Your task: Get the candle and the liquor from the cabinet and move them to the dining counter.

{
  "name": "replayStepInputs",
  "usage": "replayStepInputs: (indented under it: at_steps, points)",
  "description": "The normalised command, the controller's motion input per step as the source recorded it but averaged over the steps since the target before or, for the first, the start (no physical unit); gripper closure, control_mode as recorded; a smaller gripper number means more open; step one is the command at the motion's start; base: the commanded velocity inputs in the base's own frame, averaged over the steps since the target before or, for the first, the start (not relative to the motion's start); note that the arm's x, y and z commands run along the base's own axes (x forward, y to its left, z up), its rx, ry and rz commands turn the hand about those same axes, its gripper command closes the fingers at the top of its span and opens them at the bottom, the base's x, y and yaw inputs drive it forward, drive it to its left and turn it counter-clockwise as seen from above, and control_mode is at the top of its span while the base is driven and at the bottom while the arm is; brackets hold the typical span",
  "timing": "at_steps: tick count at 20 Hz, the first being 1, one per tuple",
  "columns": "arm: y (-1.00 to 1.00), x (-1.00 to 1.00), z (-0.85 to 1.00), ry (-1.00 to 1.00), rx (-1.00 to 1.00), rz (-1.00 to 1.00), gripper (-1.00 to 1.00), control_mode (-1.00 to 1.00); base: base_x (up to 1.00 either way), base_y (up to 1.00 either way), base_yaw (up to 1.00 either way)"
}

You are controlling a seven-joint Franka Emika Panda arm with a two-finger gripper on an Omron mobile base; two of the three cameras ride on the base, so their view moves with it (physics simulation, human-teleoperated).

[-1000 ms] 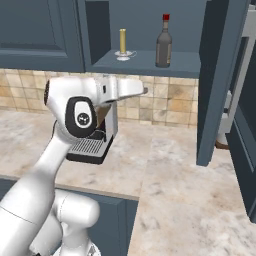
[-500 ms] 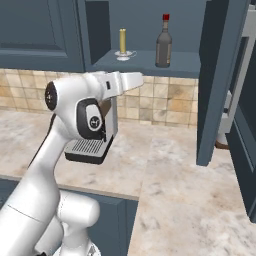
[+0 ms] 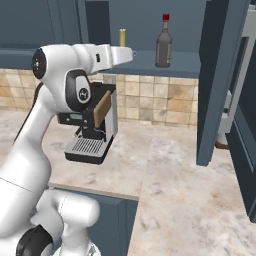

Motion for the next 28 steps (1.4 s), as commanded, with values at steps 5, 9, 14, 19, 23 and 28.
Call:
replayStepInputs:
  at_steps: [5, 9, 14, 19, 23, 28]
  points:
    - [0.01, -0.02, 0.37, -0.01, 0.03, 0.0, -1.0, -1.0, 0.0, 0.0, 0.0]
    - [0.0, -0.07, 0.0, -0.11, 0.04, 0.0, -1.0, -1.0, 0.0, 0.0, 0.0]
    - [-0.01, 0.0, 0.02, -0.05, 0.05, 0.0, -1.0, -1.0, 0.0, 0.0, 0.0]
    - [-0.07, 0.0, 0.0, -0.12, 0.05, 0.01, -1.0, -1.0, 0.0, 0.0, 0.0]
    - [-0.1, 0.0, 0.01, -0.1, 0.09, 0.01, -1.0, -1.0, 0.0, 0.0, 0.0]
    - [-0.15, 0.04, 0.03, -0.03, 0.06, 0.06, -1.0, -1.0, 0.0, 0.0, 0.0]
